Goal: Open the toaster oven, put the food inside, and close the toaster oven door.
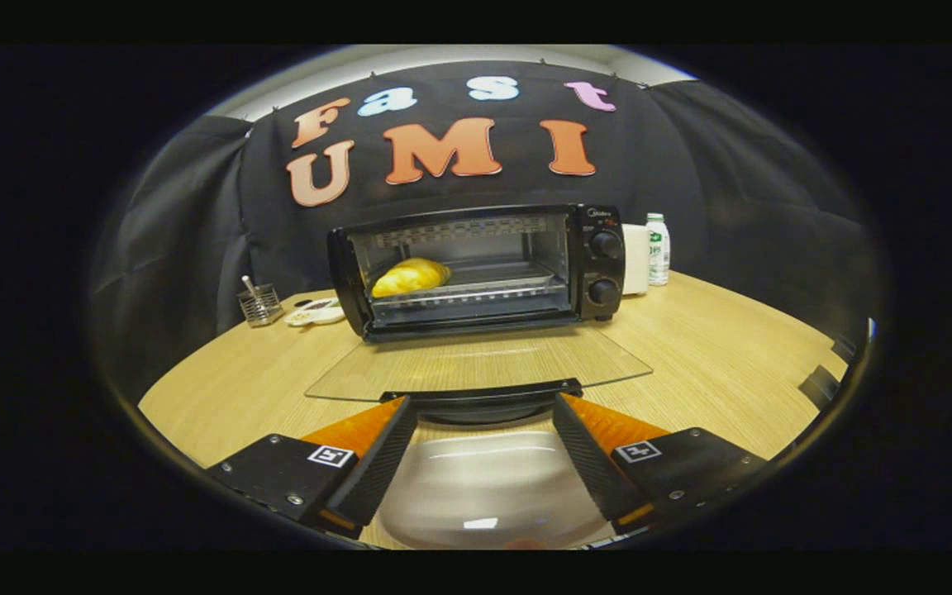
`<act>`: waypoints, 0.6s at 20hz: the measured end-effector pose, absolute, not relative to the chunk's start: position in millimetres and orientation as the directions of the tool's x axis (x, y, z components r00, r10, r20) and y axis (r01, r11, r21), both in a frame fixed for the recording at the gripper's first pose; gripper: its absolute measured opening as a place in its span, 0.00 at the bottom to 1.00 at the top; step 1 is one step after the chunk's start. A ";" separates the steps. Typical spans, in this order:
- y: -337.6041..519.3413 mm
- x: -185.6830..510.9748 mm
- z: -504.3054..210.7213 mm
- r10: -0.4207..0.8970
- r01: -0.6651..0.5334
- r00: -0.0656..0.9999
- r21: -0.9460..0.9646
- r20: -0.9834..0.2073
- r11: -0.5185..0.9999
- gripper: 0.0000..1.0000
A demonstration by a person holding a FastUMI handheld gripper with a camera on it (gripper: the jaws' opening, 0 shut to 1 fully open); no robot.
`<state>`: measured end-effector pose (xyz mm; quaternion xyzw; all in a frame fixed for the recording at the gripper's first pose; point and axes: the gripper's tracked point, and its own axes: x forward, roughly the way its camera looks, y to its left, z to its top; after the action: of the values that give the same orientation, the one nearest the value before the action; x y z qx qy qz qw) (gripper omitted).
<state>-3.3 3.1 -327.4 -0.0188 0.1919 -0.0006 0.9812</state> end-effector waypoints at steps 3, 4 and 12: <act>2.5 0.0 -334.2 -0.018 -0.008 0.921 -0.064 -0.389 0.998 0.99; 2.6 2.0 -336.6 -0.019 -0.009 0.919 -0.068 -0.394 0.998 0.99; 3.1 4.8 -333.0 -0.007 -0.009 0.920 -0.040 -0.392 0.999 0.98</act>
<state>4.8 3.1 -333.0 -0.0206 0.1999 0.0006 0.9796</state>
